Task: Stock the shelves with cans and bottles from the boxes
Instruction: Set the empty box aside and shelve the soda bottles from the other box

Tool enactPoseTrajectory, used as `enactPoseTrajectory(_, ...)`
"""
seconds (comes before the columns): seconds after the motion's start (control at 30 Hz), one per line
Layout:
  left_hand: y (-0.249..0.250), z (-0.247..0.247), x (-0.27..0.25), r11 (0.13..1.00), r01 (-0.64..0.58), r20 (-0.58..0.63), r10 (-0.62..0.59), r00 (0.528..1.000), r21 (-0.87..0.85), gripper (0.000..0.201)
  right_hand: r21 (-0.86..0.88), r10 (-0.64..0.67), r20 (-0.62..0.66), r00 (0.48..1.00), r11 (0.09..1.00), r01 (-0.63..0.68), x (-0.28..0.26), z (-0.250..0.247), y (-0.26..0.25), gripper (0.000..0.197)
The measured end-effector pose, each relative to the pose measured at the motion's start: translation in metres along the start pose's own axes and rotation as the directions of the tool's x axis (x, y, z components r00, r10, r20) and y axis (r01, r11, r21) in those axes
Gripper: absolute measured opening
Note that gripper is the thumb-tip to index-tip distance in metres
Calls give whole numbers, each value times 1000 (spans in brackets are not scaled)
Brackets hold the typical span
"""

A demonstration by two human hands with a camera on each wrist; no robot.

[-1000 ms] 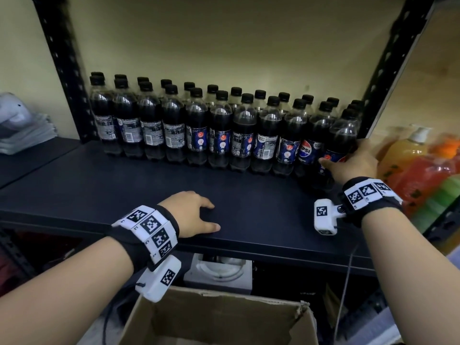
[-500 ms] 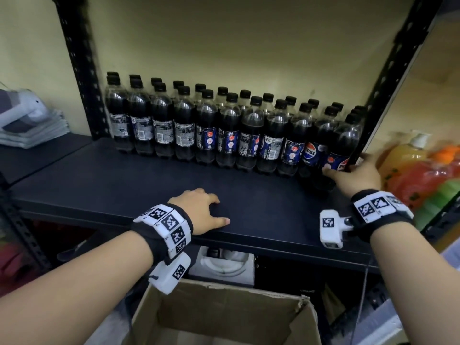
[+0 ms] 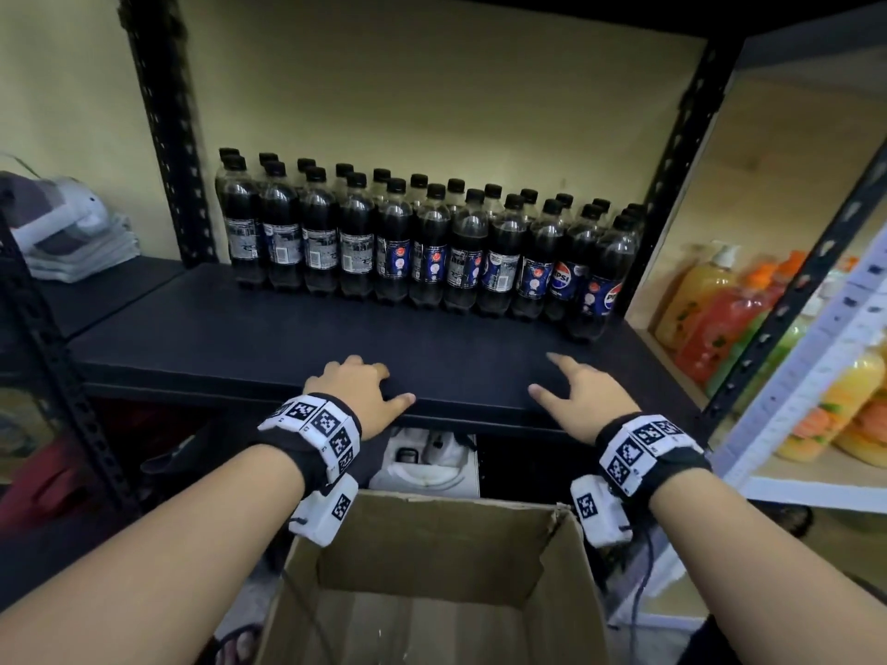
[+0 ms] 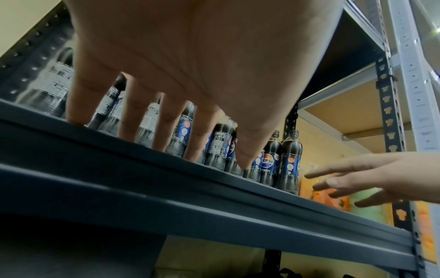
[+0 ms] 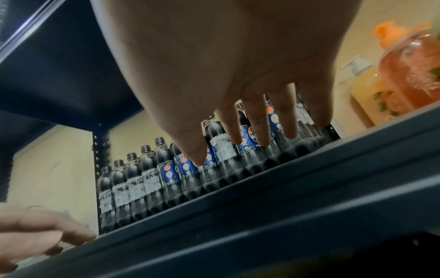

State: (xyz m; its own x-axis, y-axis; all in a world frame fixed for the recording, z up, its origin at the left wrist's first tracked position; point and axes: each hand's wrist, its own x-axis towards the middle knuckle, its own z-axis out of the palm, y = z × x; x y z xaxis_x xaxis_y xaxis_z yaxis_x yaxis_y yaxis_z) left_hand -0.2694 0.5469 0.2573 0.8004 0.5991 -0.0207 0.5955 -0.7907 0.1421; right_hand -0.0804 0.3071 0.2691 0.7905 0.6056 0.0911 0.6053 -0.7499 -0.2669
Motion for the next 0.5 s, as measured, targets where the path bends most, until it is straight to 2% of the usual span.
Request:
enactPoseTrajectory(0.17,-10,17,-28,999,-32,3,32,999,-39,73,-16,31,112,993,999,-30,-52,23,-5,69)
enactPoseTrajectory(0.37,-20,40,-54,986,-29,-10,28,1000,-164,72,21,31,92,995,999,-33,-95,29,-17,59)
enactPoseTrajectory(0.5,-34,64,-60,993,22,64,-15,998,-114,70,36,96,221,971,994,-106,-104,33,-27,65)
